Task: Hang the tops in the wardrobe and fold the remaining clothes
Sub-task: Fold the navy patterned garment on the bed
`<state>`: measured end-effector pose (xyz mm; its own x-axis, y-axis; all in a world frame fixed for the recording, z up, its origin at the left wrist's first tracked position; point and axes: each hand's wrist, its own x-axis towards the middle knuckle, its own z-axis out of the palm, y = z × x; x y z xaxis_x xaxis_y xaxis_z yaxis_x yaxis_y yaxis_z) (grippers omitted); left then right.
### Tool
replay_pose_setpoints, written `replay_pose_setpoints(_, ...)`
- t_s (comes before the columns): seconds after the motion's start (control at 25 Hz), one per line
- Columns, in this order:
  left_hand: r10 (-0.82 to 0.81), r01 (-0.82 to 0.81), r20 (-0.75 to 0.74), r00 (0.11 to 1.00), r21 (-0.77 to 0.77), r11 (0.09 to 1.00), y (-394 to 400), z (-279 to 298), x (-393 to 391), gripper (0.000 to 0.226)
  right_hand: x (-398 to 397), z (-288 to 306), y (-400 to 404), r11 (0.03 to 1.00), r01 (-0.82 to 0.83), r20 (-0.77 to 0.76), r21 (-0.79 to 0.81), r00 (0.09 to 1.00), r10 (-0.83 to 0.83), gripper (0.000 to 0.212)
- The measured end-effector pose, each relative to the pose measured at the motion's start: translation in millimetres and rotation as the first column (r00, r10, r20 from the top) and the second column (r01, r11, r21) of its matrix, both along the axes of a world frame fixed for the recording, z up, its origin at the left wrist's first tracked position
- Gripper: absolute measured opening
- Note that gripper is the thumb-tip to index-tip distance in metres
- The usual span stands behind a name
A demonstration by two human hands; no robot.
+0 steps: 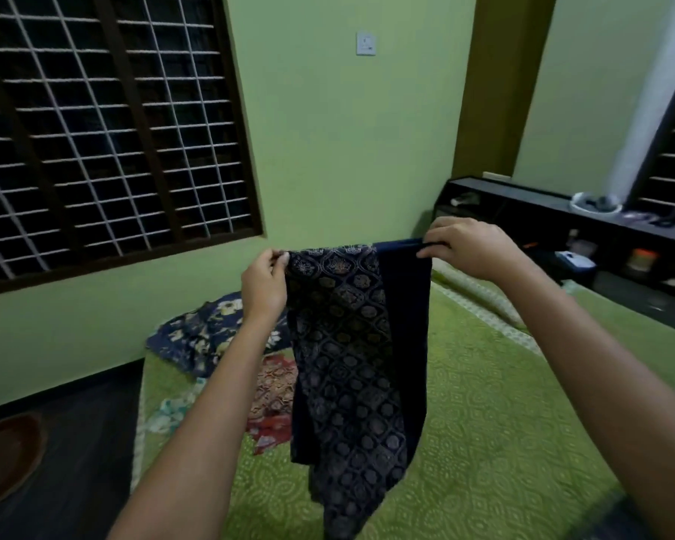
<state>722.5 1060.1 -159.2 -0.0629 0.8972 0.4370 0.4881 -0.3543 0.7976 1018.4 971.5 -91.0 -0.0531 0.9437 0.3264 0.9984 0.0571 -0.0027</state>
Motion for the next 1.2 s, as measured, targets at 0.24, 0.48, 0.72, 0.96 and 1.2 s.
replay_pose_setpoints(0.24, -0.142, 0.184, 0.166, 0.976, -0.272, 0.944, -69, -46, 99, 0.011, 80, -40, -69, 0.914, 0.021, 0.044, -0.404, 0.999, -0.004, 0.019)
replay_pose_setpoints(0.48, -0.226, 0.301, 0.254, 0.941, -0.315, 0.9, -97, -42, 145, 0.013, 143, -42, -105, 0.958, -0.127, -0.324, -0.255, 0.945, 0.039, 0.02)
replay_pose_setpoints(0.72, -0.203, 0.24, 0.192, 0.96, -0.194, 0.951, -39, -15, 207, 0.024, 203, -33, -41, 0.999, 0.025, -0.598, 0.02, 0.802, -0.008, 0.029)
replay_pose_setpoints(0.96, -0.133, 0.085, -0.085, 0.987, -0.419, 0.904, 122, -108, 289, 0.008, 248, -137, 144, 0.882, 0.091, -0.63, -0.463, 0.667, -0.399, 0.03)
replay_pose_setpoints(1.2, -0.065, 0.013, -0.242, 0.968, -0.211, 0.977, 268, -94, 338, 0.007, 284, -134, 291, 0.964, 0.187, -0.617, -0.188, 0.742, -0.264, 0.005)
